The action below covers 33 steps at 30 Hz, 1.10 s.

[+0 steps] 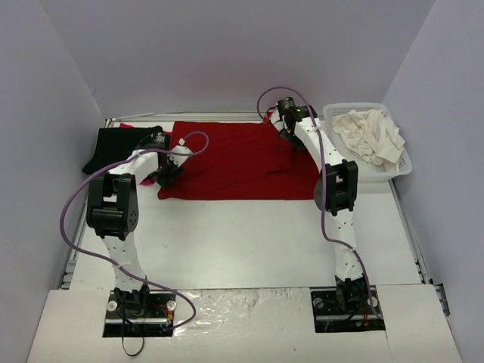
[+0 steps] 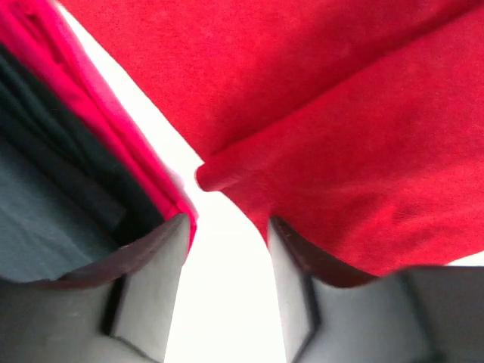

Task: Fold and stack the t-shirts
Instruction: Fold the flattened tshirt in 1/3 of the way

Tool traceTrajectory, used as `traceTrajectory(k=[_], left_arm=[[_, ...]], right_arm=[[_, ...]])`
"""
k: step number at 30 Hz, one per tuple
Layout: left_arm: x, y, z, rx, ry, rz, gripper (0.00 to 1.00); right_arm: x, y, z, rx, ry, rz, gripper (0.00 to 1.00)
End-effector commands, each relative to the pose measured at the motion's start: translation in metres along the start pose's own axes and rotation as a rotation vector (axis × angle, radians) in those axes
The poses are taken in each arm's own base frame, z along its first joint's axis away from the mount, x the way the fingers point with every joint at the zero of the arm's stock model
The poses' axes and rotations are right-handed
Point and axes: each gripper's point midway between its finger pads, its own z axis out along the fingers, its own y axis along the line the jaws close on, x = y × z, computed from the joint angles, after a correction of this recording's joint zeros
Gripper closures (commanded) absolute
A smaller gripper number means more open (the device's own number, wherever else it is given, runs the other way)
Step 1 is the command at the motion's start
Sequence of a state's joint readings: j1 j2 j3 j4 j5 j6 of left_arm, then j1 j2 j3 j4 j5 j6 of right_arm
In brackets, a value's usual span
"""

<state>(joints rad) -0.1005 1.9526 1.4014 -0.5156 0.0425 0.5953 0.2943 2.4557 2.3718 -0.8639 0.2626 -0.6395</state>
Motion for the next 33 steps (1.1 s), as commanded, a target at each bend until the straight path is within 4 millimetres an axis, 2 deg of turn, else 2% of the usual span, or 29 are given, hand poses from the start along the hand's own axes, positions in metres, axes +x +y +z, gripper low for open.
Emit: traceTrajectory(k=[1,3,6,8,9,11,12,14,15,16,17,18,19,21,22,25,27,28,33], left_arm=[[-0.011,0.028,-0.026,-0.118,-0.04,-0.026,0.5],[-0.015,0.035,-0.035,-0.155,-0.058,-0.035,0.48],[-0.022,0.041,-0.062,-0.208,-0.114,-0.037,0.46],[-0.018,0.037,-0.069,-0.209,-0.121,-0.026,0.44],[-0.019,0.037,-0.08,-0.222,-0.142,-0.026,0.44],[-0.011,0.028,-0.082,-0.209,-0.136,-0.01,0.4],[-0.01,0.026,-0.088,-0.212,-0.152,-0.008,0.39],[0.001,0.011,-0.084,-0.167,-0.14,0.018,0.38],[0.005,0.008,-0.089,-0.167,-0.144,0.026,0.38],[0.007,0.001,-0.087,-0.14,-0.148,0.055,0.38],[0.017,-0.01,-0.08,-0.112,-0.13,0.072,0.38],[0.019,-0.012,-0.081,-0.115,-0.133,0.084,0.38],[0.021,-0.014,-0.079,-0.119,-0.134,0.103,0.38],[0.033,-0.018,-0.072,-0.121,-0.104,0.109,0.39],[0.034,-0.019,-0.071,-0.123,-0.104,0.106,0.39],[0.039,-0.023,-0.068,-0.124,-0.106,0.089,0.39],[0.04,-0.026,-0.069,-0.123,-0.117,0.071,0.39],[0.04,-0.027,-0.069,-0.12,-0.123,0.066,0.39],[0.041,-0.033,-0.067,-0.107,-0.134,0.024,0.39]], right_arm=[[-0.007,-0.02,-0.001,0.103,-0.006,0.066,0.87],[-0.011,-0.027,-0.004,0.128,-0.03,0.107,0.82],[-0.017,-0.043,-0.025,0.148,-0.107,0.191,0.72],[-0.017,-0.046,-0.03,0.132,-0.14,0.222,0.67],[-0.018,-0.053,-0.044,0.14,-0.172,0.245,0.66],[-0.014,-0.058,-0.052,0.147,-0.187,0.264,0.61],[-0.009,-0.057,-0.057,0.135,-0.192,0.272,0.6],[0.0,-0.054,-0.061,0.11,-0.191,0.277,0.61],[0.01,-0.046,-0.065,0.068,-0.193,0.277,0.62],[0.015,-0.042,-0.067,0.044,-0.197,0.277,0.62],[0.021,-0.036,-0.068,0.017,-0.196,0.276,0.65],[0.035,-0.028,-0.073,-0.016,-0.192,0.278,0.68],[0.037,-0.018,-0.074,-0.066,-0.209,0.27,0.72],[0.042,-0.011,-0.079,-0.102,-0.225,0.275,0.78],[0.041,0.002,-0.076,-0.157,-0.235,0.272,0.87],[0.041,0.025,-0.07,-0.266,-0.22,0.252,0.99],[0.04,0.043,-0.059,-0.357,-0.196,0.225,0.99],[0.036,0.052,-0.063,-0.416,-0.203,0.214,0.93],[0.032,0.077,-0.037,-0.508,-0.148,0.187,0.83]])
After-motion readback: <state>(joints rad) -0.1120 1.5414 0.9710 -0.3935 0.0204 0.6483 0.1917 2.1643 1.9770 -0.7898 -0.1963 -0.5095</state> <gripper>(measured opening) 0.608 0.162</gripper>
